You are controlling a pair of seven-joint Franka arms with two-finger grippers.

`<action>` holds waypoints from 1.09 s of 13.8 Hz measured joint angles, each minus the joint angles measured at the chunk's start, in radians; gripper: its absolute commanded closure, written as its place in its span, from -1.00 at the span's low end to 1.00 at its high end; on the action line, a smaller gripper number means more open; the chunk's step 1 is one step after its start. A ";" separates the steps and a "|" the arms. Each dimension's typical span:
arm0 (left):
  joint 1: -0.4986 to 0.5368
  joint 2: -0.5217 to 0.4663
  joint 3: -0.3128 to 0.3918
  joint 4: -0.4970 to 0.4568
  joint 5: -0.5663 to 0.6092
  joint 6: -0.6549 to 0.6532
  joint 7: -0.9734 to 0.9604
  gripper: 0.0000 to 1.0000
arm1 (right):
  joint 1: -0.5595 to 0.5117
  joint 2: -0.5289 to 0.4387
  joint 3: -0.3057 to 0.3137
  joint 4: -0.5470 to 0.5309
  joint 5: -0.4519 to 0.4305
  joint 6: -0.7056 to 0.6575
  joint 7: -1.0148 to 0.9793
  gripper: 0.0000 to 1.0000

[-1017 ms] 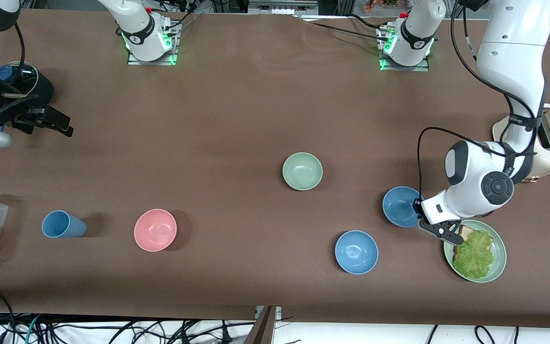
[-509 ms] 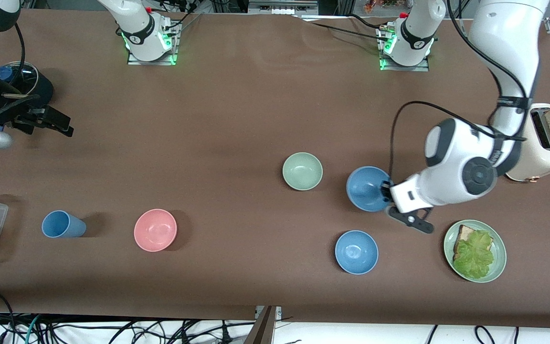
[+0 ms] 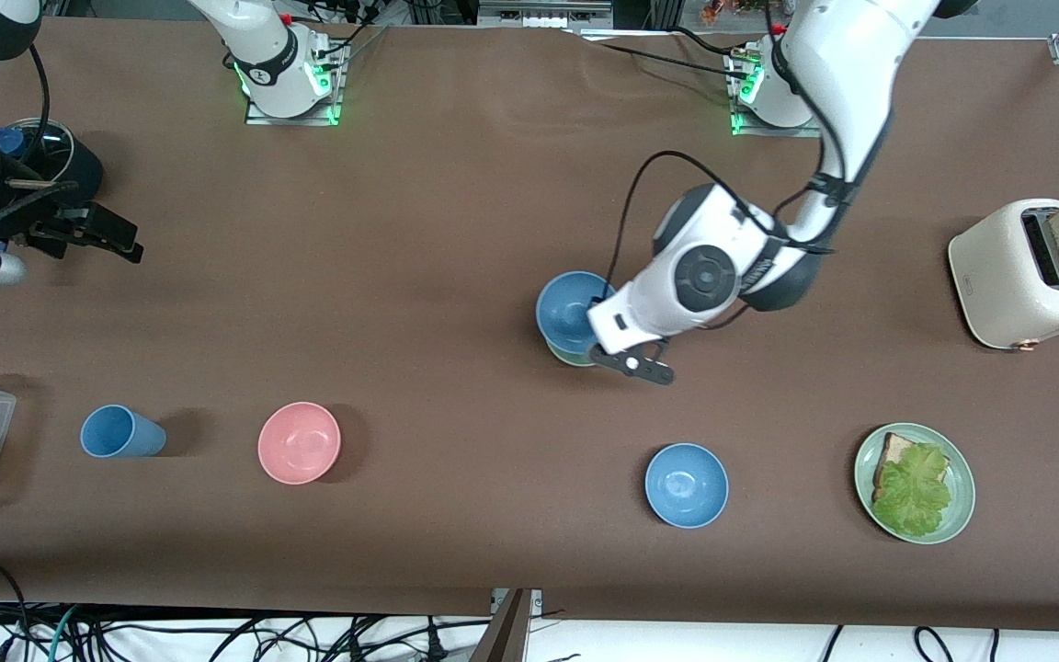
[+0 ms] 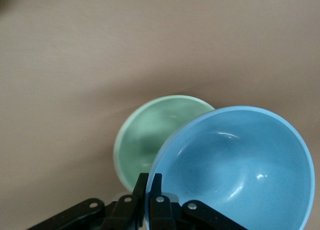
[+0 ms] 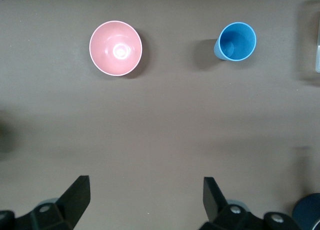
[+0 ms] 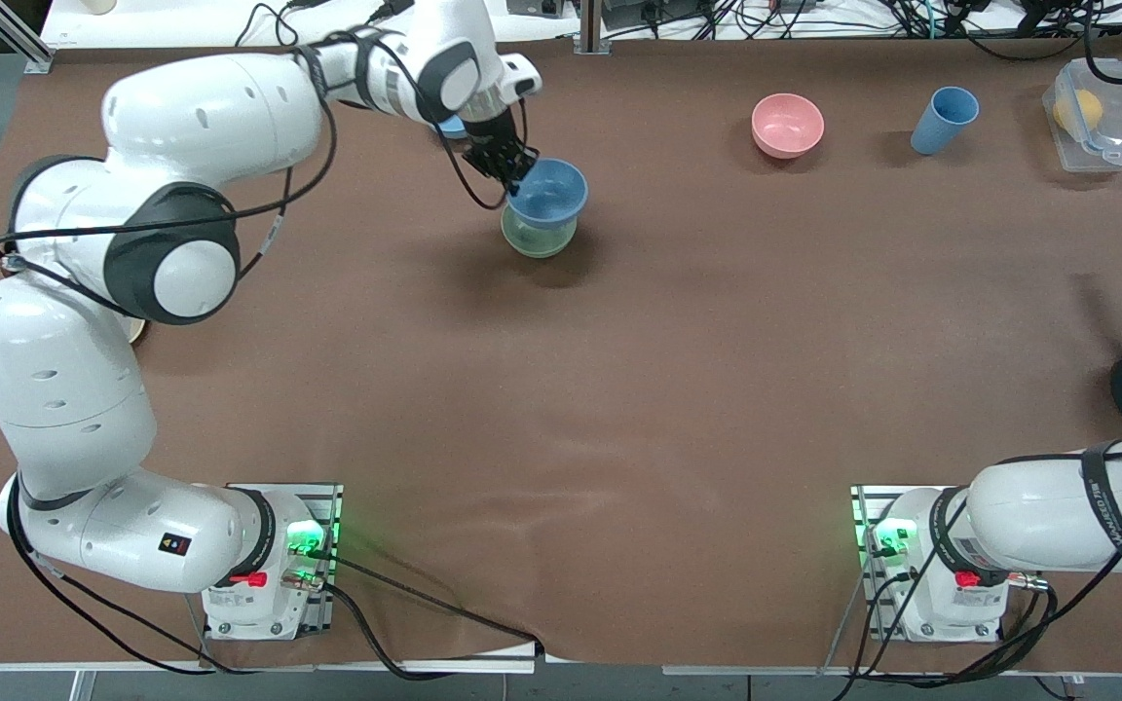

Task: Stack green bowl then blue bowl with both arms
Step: 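Lower the blue bowl into the green bowl and open the left gripper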

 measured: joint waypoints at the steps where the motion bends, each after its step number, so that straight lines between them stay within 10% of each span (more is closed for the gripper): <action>1: -0.003 0.010 0.003 -0.009 0.003 0.013 -0.001 1.00 | 0.000 0.000 0.000 0.000 0.000 0.000 0.000 -0.99; 5: 0.005 0.031 0.016 -0.015 0.056 0.024 -0.002 1.00 | 0.000 0.000 0.002 0.001 0.000 0.000 0.000 -0.99; 6: 0.006 0.031 0.016 -0.015 0.056 0.024 -0.002 0.34 | 0.000 0.000 0.002 0.001 0.000 0.000 0.000 -0.99; 7: 0.005 0.031 0.016 -0.015 0.056 0.024 -0.009 -0.85 | 0.000 0.000 0.002 0.002 0.000 0.000 0.000 -0.99; 8: 0.005 0.031 0.016 -0.015 0.056 0.024 -0.025 -1.00 | 0.000 0.000 0.002 0.002 0.000 0.000 0.000 -0.99; 15: 0.015 0.011 0.017 0.001 0.056 0.023 -0.061 -1.00 | 0.000 0.000 0.002 0.002 0.000 0.000 0.000 -0.99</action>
